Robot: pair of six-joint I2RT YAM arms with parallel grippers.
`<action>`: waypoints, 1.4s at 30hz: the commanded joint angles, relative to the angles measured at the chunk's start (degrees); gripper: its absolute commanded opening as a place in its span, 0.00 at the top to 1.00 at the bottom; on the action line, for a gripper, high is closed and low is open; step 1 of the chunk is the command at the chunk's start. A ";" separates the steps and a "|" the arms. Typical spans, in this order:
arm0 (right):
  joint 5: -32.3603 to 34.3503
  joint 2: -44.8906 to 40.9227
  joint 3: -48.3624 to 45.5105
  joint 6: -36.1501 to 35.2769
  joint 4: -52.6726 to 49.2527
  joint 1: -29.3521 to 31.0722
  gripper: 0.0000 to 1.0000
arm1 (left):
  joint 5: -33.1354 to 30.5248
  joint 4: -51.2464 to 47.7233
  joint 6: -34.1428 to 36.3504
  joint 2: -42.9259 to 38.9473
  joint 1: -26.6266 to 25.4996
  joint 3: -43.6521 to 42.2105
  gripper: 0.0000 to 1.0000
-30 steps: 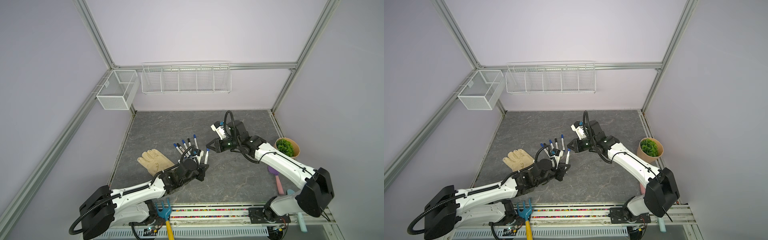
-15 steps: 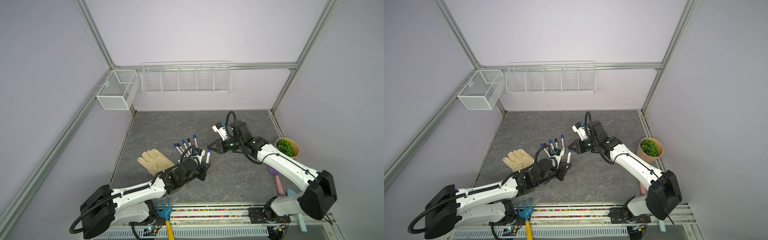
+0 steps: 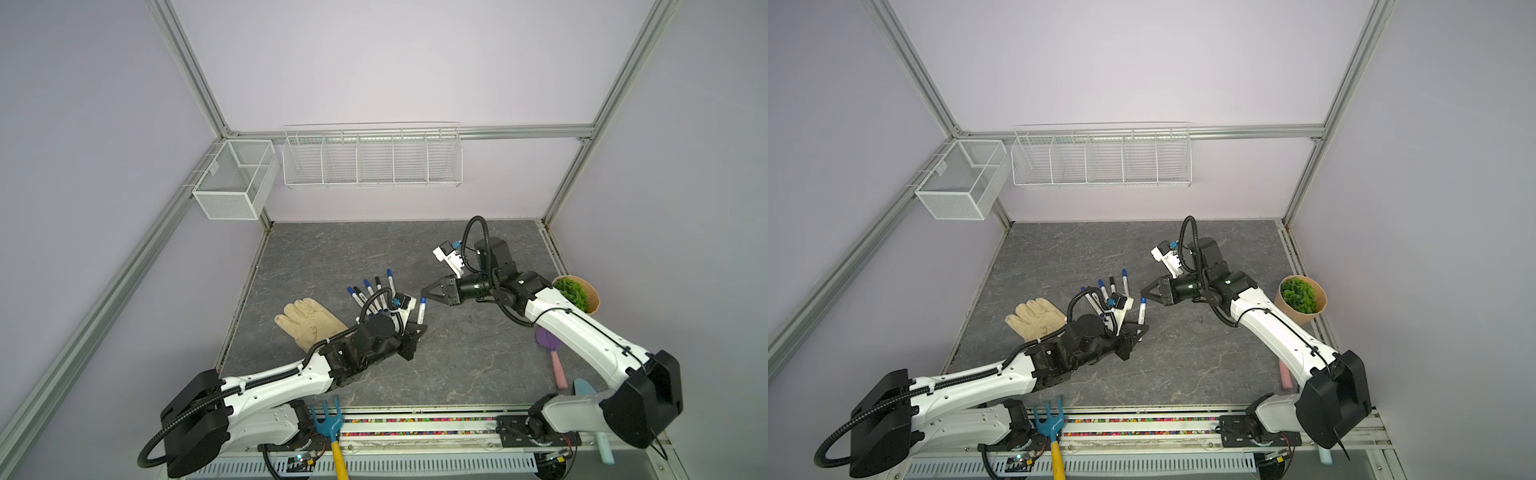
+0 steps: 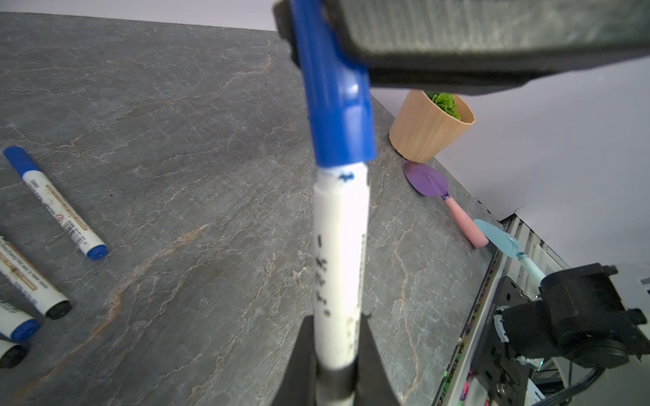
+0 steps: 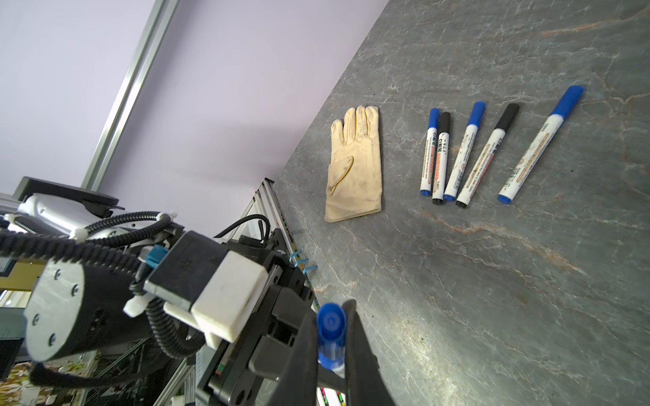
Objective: Insert the pens into the pen caps
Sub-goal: 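Press the blue cap down onto the marker tip with the right gripper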
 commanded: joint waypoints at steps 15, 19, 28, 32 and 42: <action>-8.58 -5.79 -7.27 -4.95 -14.94 2.90 0.91 | 5.33 9.49 -0.88 -4.64 5.32 3.39 1.00; -8.40 -5.75 -7.81 -6.02 -15.40 4.08 0.91 | 6.56 8.22 -0.55 -5.09 5.72 4.20 1.00; -8.16 -4.10 -7.41 -8.18 -18.78 6.84 0.90 | 7.10 7.52 0.20 -3.98 5.73 5.48 1.00; -8.32 -5.32 -8.41 -8.52 -19.35 6.90 0.91 | 7.97 8.66 0.02 -3.43 5.73 5.65 1.00; -4.24 -7.80 -9.38 -8.73 -21.58 6.89 0.92 | 13.45 9.98 -0.62 -1.21 6.34 7.19 1.00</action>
